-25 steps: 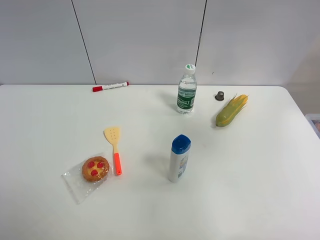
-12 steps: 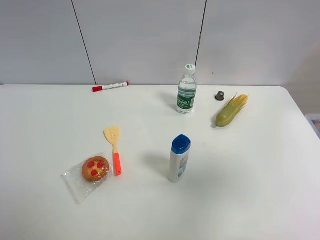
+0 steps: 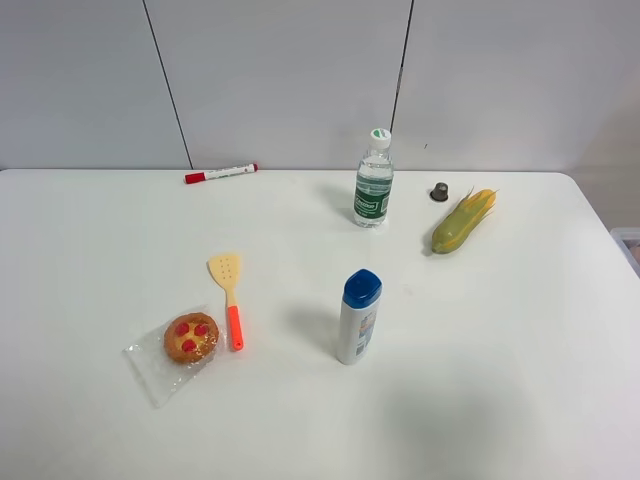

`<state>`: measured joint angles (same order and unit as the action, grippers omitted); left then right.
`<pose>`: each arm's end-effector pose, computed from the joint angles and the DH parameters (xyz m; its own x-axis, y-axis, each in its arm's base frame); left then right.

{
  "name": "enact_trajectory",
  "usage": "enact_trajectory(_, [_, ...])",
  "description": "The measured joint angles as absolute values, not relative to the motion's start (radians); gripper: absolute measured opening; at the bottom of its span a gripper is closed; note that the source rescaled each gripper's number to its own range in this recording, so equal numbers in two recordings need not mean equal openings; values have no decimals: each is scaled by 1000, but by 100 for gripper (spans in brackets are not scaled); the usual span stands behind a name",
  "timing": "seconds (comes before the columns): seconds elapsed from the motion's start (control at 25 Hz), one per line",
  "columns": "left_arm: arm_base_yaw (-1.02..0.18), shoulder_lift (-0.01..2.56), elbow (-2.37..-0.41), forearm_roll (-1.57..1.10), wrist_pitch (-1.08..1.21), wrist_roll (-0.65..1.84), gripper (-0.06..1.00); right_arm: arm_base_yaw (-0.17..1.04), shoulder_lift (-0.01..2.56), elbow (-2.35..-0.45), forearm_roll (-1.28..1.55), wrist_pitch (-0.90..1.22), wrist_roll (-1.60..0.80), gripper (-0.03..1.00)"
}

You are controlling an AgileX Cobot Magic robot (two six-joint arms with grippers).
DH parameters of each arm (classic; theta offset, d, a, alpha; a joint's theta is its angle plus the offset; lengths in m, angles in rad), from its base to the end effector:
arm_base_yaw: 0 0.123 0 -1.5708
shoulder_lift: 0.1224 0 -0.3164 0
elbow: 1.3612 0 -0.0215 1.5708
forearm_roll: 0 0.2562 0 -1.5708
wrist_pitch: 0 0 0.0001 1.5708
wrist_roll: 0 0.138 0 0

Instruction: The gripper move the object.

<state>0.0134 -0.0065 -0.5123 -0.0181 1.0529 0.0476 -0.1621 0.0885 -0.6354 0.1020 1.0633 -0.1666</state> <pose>0.0085 -0.0021 0.2635 -0.4317 0.0328 -0.9014 0.0175 0.9995 0.0280 0.0112 0.0106 0.3013 -0.4153 -0.0498 -0.9083 0.0326 0.9970 -0.0696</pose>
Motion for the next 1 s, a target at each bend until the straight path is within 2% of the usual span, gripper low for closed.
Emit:
enact_trajectory(0.48, [13,-7,-512,-18,1053,48,100,-156,41,-578,0,1098,60,96])
enact_trajectory(0.64, [13,-7,-512,-18,1053,48,100,-130,4,-505,5,1087,61,96])
enact_trajectory(1.0, [13,-7,-512,-18,1053,48,100,-95,-2,-496,8,1068,43,96])
